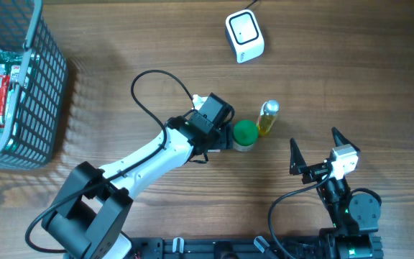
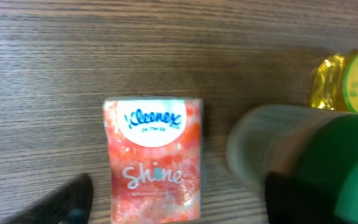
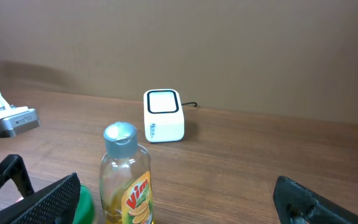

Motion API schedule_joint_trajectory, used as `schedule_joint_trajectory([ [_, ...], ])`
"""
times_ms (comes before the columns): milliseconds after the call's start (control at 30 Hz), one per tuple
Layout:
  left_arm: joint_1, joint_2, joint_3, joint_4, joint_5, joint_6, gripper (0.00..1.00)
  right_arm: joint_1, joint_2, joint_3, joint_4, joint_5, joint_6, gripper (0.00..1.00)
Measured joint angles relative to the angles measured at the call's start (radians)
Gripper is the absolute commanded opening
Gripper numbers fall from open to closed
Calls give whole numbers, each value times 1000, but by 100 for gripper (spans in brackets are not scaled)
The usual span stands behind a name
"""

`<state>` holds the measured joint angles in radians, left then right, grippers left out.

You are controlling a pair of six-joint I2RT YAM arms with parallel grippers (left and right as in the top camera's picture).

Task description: Scan the item barcode

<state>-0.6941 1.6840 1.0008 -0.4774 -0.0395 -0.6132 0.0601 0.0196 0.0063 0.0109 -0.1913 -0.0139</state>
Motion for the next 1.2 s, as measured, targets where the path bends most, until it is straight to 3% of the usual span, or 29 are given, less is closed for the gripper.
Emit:
schedule_joint_trajectory([
  [200,0,0,0,0,0,5,100,0,0,0,0,0,0,100],
  [500,78,-45,8,-80,6,145,100,0,0,0,0,0,0,100],
  [600,229,-123,112,-208,8,253,100,0,0,0,0,0,0,100],
  [733,543,-193,526,-358,15,437,100,0,2,0,-1,0,0,100],
  [800,739,-207,756,-357,29,524,100,0,2,0,0,0,0,100],
  [867,875,-232,856,-348,35,580,100,0,3,0,0,0,0,100],
  [1033,1137,-241,903,-339,47,707,100,0,3,0,0,0,0,100],
  [1200,1294,-93,903,-359,50,793,100,0,3,0,0,0,0,100],
])
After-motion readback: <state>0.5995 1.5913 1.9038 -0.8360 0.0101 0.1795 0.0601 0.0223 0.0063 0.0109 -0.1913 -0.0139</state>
